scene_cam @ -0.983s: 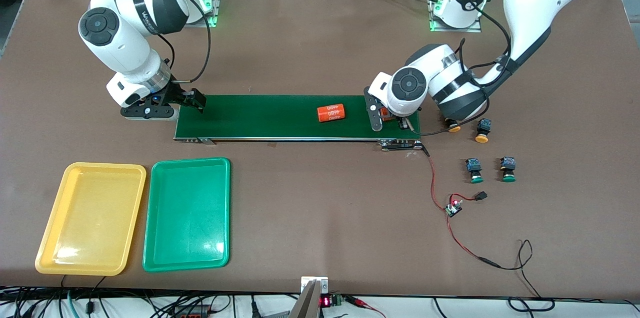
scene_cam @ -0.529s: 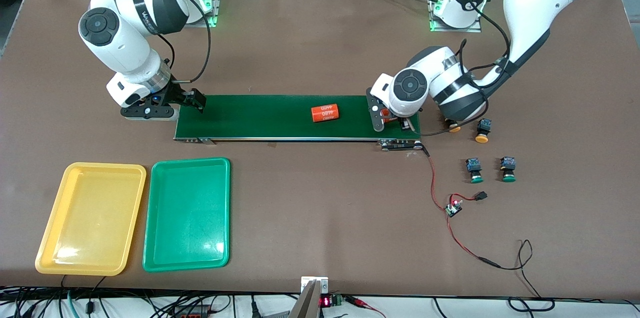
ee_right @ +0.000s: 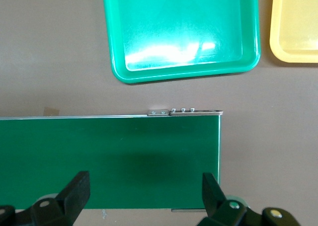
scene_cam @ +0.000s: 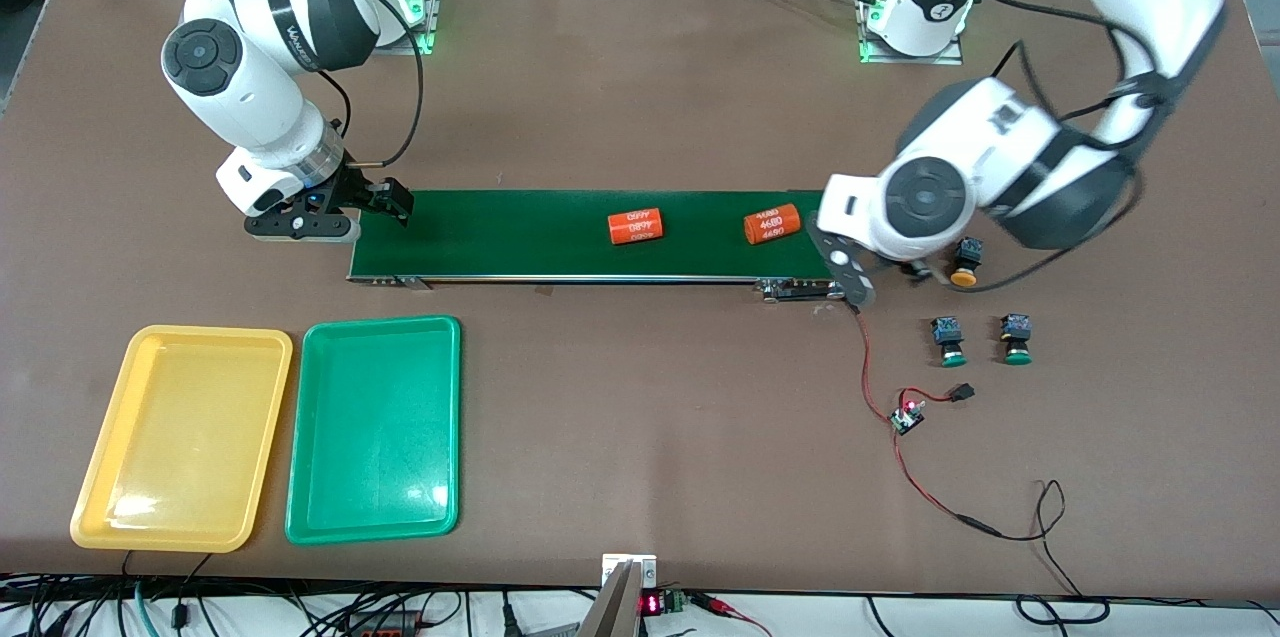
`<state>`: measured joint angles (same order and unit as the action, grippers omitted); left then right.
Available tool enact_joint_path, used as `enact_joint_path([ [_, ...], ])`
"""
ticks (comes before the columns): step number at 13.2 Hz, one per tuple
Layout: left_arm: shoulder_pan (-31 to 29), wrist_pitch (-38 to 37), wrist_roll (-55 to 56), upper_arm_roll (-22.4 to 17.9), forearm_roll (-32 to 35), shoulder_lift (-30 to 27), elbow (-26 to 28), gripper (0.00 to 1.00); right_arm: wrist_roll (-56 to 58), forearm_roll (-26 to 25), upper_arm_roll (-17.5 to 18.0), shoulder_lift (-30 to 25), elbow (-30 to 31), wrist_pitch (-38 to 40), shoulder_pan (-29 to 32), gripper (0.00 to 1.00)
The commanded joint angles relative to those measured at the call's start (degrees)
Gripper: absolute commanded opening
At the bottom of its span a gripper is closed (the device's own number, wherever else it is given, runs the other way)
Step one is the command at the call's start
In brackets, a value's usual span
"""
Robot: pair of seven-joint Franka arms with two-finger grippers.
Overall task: Sort buttons by color to trays
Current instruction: 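Move the left gripper over the yellow-capped buttons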
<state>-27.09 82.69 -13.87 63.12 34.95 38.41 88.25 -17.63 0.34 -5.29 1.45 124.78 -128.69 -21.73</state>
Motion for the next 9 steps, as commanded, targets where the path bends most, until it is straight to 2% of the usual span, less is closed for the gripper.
enact_joint_path([
  [1,0.0,-5.9,11.2,0.1,-1.1,0.4,-6.1,1.0,0.8,0.7,0.0,0.0,0.0,0.0,-0.1,1.0],
  [4,-1.2,-6.7,14.7,-1.7,-1.1,0.6,-9.1,1.0,0.8,0.7,0.0,0.0,0.0,0.0,-0.1,1.0],
  [6,-1.5,-4.8,15.5,-5.8,-1.8,1.6,-11.5,1.0,0.8,0.7,0.0,0.0,0.0,0.0,-0.1,1.0],
  [7,-1.4,-0.9,15.5,-8.7,-4.2,1.7,-12.5,1.0,0.8,0.7,0.0,0.0,0.0,0.0,-0.1,1.0],
  [9,2.4,7.4,15.5,-19.4,-14.8,0.3,-12.1,1.0,0.8,0.7,0.0,0.0,0.0,0.0,-0.1,1.0],
])
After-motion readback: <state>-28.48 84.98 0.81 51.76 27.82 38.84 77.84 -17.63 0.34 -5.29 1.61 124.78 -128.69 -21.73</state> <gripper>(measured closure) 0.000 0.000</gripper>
